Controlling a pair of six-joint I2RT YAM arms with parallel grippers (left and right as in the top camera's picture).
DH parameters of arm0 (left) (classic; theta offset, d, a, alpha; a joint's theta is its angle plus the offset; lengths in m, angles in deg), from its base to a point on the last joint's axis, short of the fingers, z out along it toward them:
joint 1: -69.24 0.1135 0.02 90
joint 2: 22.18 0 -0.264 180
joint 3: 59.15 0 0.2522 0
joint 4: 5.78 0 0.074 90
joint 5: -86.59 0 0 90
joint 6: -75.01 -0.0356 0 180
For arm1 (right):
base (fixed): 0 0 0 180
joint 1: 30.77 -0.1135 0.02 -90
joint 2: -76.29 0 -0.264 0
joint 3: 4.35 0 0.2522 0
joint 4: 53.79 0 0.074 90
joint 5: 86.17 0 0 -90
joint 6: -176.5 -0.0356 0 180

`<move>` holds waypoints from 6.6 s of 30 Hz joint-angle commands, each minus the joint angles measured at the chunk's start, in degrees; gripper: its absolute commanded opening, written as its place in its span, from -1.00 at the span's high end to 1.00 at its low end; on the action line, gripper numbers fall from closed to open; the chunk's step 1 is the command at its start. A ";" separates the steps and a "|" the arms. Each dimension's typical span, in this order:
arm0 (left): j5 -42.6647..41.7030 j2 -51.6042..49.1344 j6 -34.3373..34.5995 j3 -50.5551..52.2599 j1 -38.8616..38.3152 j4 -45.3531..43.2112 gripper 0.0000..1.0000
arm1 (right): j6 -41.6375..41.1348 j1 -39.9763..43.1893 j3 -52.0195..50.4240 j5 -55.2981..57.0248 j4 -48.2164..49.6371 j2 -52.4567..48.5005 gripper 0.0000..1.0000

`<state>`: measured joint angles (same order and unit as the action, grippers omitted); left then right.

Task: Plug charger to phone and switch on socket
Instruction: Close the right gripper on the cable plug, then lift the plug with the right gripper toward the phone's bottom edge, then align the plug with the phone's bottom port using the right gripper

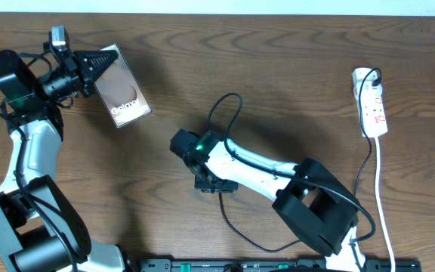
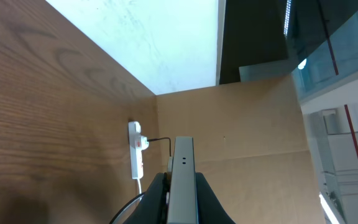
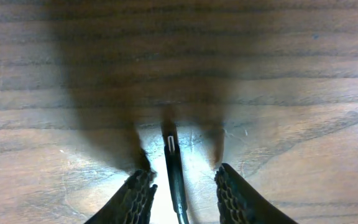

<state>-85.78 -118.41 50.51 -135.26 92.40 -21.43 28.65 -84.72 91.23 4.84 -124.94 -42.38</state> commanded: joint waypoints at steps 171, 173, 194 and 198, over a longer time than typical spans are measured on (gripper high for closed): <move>19.93 1.07 9.73 -1.01 -8.52 -22.60 0.85 | 10.36 24.28 5.03 -88.11 87.62 -1.57 0.94; 19.34 1.07 9.88 -1.01 -8.52 -22.62 0.85 | 10.34 24.28 5.03 -87.97 87.62 -1.57 0.94; 18.56 1.07 10.23 -1.01 -10.12 -22.62 0.86 | 7.48 24.26 5.03 -85.29 87.60 -1.57 0.98; 18.53 1.09 10.23 -1.01 -10.12 -22.64 0.86 | 6.40 24.26 5.03 -85.20 87.60 -1.57 0.98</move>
<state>-66.48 -118.41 60.01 -135.26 82.26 -43.28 36.63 -60.09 95.60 -81.30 -37.33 -43.34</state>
